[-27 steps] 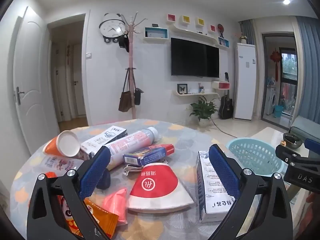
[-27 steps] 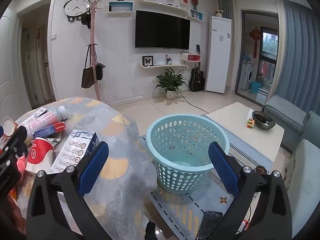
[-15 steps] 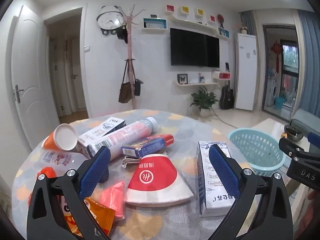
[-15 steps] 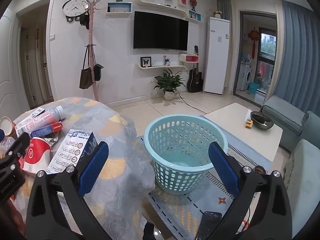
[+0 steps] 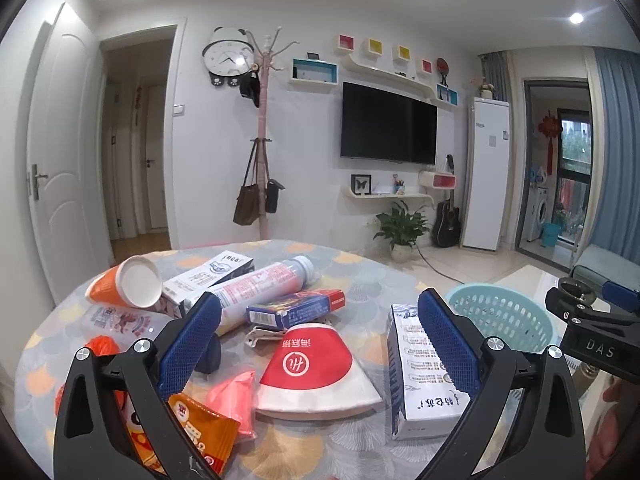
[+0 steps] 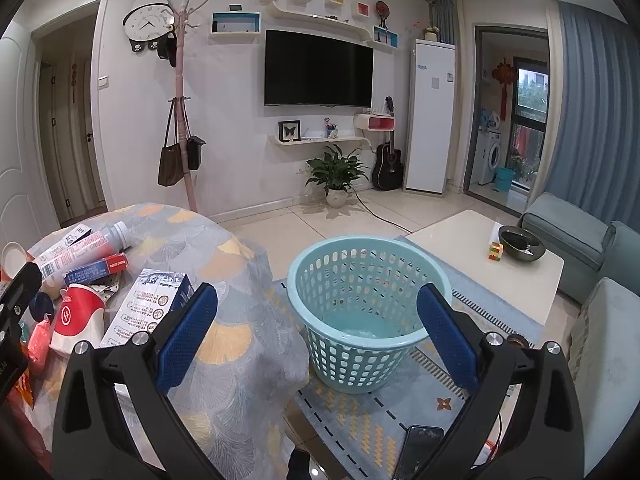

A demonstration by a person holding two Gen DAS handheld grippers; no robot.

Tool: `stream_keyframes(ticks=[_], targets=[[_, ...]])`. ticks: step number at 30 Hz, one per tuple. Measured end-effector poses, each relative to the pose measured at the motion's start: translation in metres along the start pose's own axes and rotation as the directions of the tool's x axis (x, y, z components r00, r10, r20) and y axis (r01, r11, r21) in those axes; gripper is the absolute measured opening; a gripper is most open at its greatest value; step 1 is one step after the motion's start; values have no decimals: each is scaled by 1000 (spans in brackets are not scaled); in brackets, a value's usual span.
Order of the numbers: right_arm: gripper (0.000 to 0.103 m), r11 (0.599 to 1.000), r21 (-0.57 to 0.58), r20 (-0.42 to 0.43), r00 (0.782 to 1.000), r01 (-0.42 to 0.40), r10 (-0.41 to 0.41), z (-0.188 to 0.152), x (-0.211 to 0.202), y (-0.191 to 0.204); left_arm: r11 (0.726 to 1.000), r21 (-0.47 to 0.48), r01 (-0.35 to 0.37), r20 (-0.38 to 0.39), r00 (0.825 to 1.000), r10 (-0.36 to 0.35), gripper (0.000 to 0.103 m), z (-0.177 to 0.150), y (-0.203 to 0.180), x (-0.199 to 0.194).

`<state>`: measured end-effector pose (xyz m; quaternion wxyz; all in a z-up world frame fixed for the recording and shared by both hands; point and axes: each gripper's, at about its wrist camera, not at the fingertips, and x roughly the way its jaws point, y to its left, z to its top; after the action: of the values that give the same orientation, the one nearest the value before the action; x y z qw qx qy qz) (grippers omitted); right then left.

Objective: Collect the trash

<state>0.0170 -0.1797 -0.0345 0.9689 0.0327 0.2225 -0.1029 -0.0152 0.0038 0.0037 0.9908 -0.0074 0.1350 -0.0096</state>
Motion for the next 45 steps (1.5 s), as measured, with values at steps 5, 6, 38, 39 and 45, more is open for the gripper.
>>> stream_keyframes(ticks=[5,6,38,39,45], targets=[[95,1000,3,-2,1000,4,-4,0,-2,-4,1000,29,6,-15,1000,-6,96,-1,-5,2],[95,1000,4,-2,1000,5,-5,0,-2,-5,1000,30,6,-11,1000,-5,96,-2,-5,1],[95,1000,13,-13,1000,10,-10,-3,5,-7,999,43,20,-14,1000,-20,96,-3,-7,5],[95,1000,14,-12,1000,10,-9,-3,6,-7,999,43,21,-14,1000,-20,96,-4,-7,5],[95,1000,13,-11,1000,11,-10,-2,6,-8,999,44,23,-15,1000,-22,96,-4,-7,5]])
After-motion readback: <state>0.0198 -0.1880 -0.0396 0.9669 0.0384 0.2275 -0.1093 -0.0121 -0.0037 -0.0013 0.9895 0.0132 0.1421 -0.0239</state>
